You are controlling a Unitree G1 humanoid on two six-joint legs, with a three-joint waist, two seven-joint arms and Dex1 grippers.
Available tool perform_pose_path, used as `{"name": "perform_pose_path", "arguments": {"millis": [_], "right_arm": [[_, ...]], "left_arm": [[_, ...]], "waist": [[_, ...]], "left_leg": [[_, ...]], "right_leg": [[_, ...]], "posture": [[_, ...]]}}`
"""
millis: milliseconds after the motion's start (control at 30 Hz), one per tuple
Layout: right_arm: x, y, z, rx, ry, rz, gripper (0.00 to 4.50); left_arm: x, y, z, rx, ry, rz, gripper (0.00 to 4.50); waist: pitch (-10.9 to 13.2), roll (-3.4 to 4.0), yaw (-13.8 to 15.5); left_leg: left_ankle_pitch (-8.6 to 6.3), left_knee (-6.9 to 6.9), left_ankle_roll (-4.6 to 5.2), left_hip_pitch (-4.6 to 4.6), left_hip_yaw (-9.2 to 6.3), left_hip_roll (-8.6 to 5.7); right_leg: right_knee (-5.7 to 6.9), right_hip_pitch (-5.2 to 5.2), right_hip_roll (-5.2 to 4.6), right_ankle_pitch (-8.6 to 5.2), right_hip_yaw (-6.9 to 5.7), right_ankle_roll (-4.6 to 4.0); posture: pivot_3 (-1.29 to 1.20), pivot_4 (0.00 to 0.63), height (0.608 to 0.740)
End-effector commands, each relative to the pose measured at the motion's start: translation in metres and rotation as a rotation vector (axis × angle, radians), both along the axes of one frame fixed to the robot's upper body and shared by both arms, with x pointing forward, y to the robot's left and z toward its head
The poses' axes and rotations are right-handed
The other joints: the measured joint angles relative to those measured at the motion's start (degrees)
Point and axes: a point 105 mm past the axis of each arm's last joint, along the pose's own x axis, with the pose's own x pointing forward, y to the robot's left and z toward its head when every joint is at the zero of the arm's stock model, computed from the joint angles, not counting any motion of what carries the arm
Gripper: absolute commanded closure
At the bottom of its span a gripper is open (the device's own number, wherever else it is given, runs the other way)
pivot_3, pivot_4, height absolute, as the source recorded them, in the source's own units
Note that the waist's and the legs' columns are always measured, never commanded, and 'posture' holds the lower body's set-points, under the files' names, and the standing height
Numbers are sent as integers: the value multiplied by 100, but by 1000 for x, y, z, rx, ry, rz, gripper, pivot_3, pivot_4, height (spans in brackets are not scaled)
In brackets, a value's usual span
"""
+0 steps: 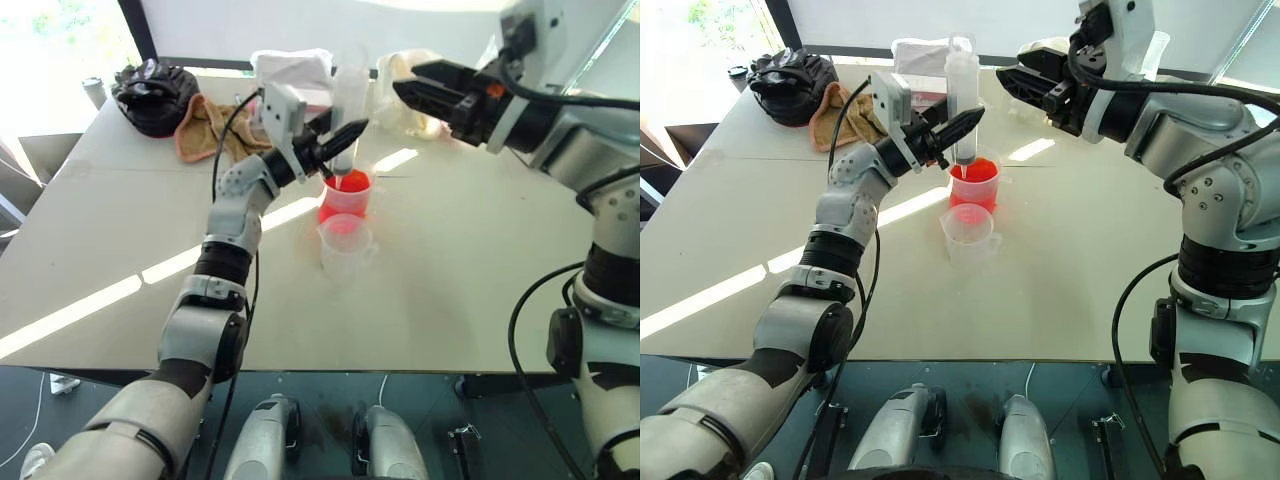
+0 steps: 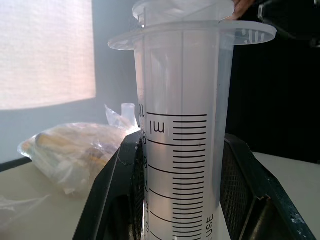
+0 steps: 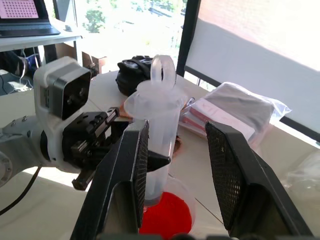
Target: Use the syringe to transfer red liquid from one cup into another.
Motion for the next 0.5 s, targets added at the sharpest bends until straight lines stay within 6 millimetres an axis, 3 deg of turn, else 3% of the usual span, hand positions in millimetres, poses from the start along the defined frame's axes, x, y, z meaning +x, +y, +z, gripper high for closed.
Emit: {"name": "perform_pose_path", "arguments": {"millis": [33,167,500], "right_arm": [[-2,5,19,18,-63,-17,2671],[7,8,21,31,-50,-54,2671],[17,28,-1,11,45,-54,2671]], "left_arm": [[-4,-3,7,-1,-65,-1,3100],[-3,-5,1,9,-68,4,3100],[-2,-5,0,19,-80,15,3100]], "waist": [[0,0,1],[0,0,6],[0,0,-3]], "left_leg": [[0,0,0,-1,0,0],[0,0,0,-2,0,0],[0,-1,1,-4,1,0]], "right_leg": [[0,0,0,0,0,0],[0,-1,0,0,0,0],[0,-4,1,1,0,0]], "posture": [[0,150,740],[0,150,740],[0,150,740]]}}
